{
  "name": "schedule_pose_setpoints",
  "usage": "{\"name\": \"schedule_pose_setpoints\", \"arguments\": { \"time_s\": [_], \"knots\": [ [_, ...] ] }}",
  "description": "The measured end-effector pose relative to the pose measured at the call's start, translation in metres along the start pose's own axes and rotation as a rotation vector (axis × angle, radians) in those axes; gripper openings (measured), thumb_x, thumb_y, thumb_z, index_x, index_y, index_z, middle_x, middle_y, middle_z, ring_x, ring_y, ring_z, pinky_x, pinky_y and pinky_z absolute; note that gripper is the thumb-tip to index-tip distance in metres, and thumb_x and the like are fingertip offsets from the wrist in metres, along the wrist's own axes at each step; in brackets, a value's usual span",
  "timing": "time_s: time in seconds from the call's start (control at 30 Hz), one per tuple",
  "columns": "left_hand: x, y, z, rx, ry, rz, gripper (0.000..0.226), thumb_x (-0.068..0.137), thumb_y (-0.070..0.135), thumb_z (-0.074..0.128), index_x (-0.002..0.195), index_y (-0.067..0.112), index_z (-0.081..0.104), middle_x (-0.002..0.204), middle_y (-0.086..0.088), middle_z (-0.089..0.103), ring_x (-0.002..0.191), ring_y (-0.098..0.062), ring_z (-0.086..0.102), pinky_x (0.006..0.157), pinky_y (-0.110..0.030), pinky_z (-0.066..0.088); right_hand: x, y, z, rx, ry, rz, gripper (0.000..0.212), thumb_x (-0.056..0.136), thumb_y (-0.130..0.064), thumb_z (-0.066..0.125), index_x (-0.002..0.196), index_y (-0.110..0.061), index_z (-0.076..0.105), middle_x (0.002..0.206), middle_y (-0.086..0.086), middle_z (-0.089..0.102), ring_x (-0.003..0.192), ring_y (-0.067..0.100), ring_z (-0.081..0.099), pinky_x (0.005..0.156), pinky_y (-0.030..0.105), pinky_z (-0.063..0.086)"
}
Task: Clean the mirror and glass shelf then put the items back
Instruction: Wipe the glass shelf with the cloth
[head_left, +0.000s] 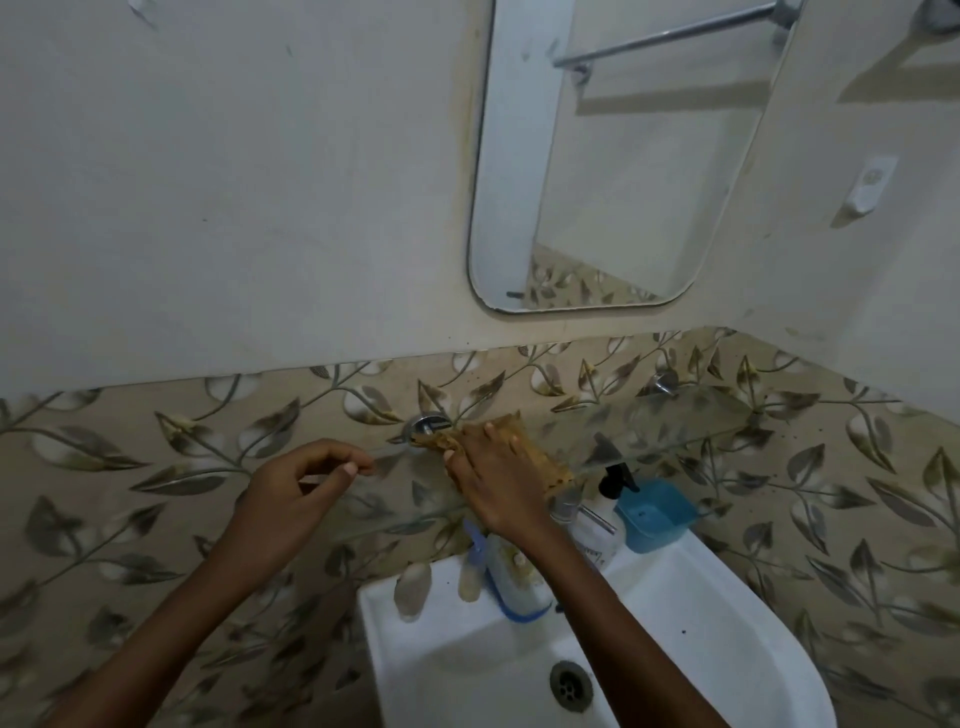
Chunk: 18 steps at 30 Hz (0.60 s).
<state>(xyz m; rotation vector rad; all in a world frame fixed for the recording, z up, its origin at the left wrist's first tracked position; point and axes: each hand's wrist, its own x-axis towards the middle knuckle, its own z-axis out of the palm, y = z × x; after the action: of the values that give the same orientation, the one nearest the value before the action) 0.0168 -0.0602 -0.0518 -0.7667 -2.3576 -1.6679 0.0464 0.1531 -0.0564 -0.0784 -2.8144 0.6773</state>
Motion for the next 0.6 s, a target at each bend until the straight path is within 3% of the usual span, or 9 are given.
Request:
{"name": "schedule_pose_setpoints", "arguments": {
  "time_s": [0.07,0.17,0.37,0.53,0.6],
  "knots": [
    [-0.001,0.001,-0.006,-0.006,0.033,-0.003,0.030,0.090,0.007,0.056,0.080,0.031,0.071,0.093,0.018,0.070,0.084,0.002,0.064,0.070,-0.011,0.050,-0.004,-0.014,0.007,0.004,-0.001,-0.016,0.043,0.099,-0.034,0.027,0.137,-0.019,0.038,0.151,0.004,0.033,0.144,0.021,0.016,0.116,0.041,0.008],
    [-0.006,-0.002,-0.015,-0.034,0.095,-0.043,0.031,0.089,0.006,0.057,0.084,0.035,0.068,0.093,0.018,0.070,0.085,0.001,0.065,0.071,-0.022,0.053,-0.010,-0.033,0.018,-0.029,0.008,-0.037,0.055,0.091,-0.042,0.018,0.138,-0.021,0.038,0.154,0.005,0.026,0.144,0.021,0.014,0.116,0.041,0.006],
    [-0.023,-0.013,-0.022,-0.114,0.206,-0.247,0.024,0.090,0.005,0.053,0.081,0.022,0.067,0.080,0.003,0.073,0.080,-0.009,0.066,0.073,-0.030,0.051,-0.014,-0.058,0.033,-0.010,0.013,-0.081,0.057,0.088,-0.042,0.016,0.135,-0.022,0.042,0.153,0.005,0.028,0.144,0.020,0.014,0.116,0.042,0.005],
    [-0.033,-0.016,-0.023,-0.193,0.258,-0.377,0.016,0.094,0.013,0.050,0.094,0.016,0.066,0.095,-0.008,0.069,0.084,-0.024,0.064,0.064,-0.030,0.048,-0.018,-0.079,0.047,0.002,-0.032,-0.127,0.061,0.086,-0.044,0.013,0.135,-0.020,0.042,0.152,0.005,0.031,0.144,0.021,0.015,0.116,0.040,0.004],
    [-0.035,-0.018,-0.023,-0.296,0.252,-0.507,0.025,0.098,0.024,0.042,0.102,0.014,0.064,0.096,-0.007,0.068,0.083,-0.025,0.063,0.064,-0.031,0.048,-0.020,-0.088,0.053,0.028,-0.029,-0.153,0.058,0.088,-0.043,0.015,0.134,-0.021,0.042,0.149,0.004,0.035,0.143,0.022,0.017,0.115,0.040,0.006]
  ]
}}
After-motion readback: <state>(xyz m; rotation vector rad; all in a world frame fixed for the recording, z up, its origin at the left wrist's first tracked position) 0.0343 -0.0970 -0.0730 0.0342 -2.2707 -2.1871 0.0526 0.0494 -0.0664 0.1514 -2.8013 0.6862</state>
